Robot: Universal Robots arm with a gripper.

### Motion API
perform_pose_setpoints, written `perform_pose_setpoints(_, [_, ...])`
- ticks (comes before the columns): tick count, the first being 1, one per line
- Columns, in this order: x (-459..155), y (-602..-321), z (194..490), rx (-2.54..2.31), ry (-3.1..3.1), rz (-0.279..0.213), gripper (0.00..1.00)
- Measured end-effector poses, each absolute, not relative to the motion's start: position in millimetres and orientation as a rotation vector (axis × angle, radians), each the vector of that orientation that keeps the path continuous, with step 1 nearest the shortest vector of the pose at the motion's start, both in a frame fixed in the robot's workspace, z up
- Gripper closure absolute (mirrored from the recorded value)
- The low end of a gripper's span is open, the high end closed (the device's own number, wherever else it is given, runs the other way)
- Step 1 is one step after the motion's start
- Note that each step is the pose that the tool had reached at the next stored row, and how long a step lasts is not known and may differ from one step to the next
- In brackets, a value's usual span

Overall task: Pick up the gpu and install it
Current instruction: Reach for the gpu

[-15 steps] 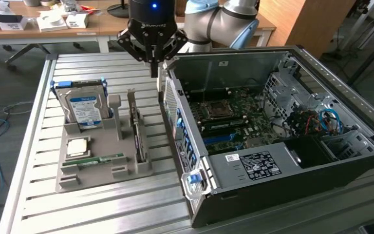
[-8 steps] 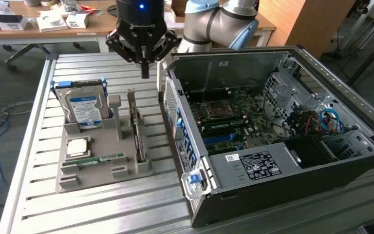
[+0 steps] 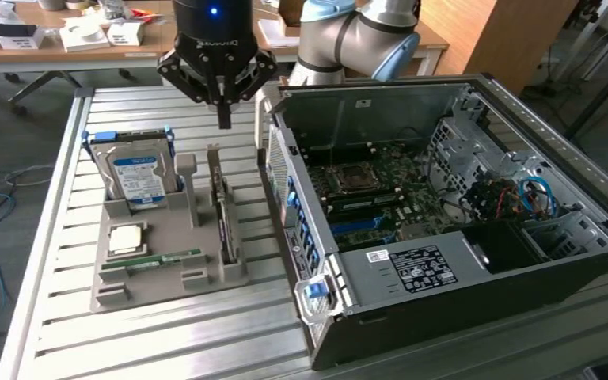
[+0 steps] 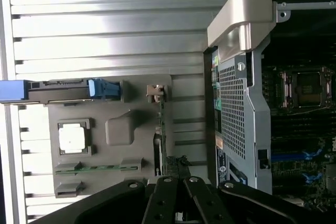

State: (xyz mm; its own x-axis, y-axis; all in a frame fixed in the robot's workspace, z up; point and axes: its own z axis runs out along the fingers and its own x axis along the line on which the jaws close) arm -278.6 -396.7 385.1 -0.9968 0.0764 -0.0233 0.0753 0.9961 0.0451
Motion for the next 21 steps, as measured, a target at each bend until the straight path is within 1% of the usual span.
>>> perform_pose_setpoints(13, [-283.9,-396.7,384.8,0.118,3.114,0.069,0.89])
perform_pose_setpoints(15, [-283.9,-396.7,384.8,0.118,3.114,0.069,0.77])
perform_pose_setpoints(16, [-283.9,-396.7,384.8,0.118,3.114,0.069,0.77])
perform_pose_setpoints(18, [-283.9,-396.7,384.8,0.118,3.114,0.069,0.65])
perform_pose_setpoints(20, [-283.9,-396.7,384.8,0.118,3.114,0.069,0.65])
perform_pose_setpoints(21, [-283.9,-396.7,384.8,0.118,3.114,0.069,0.58])
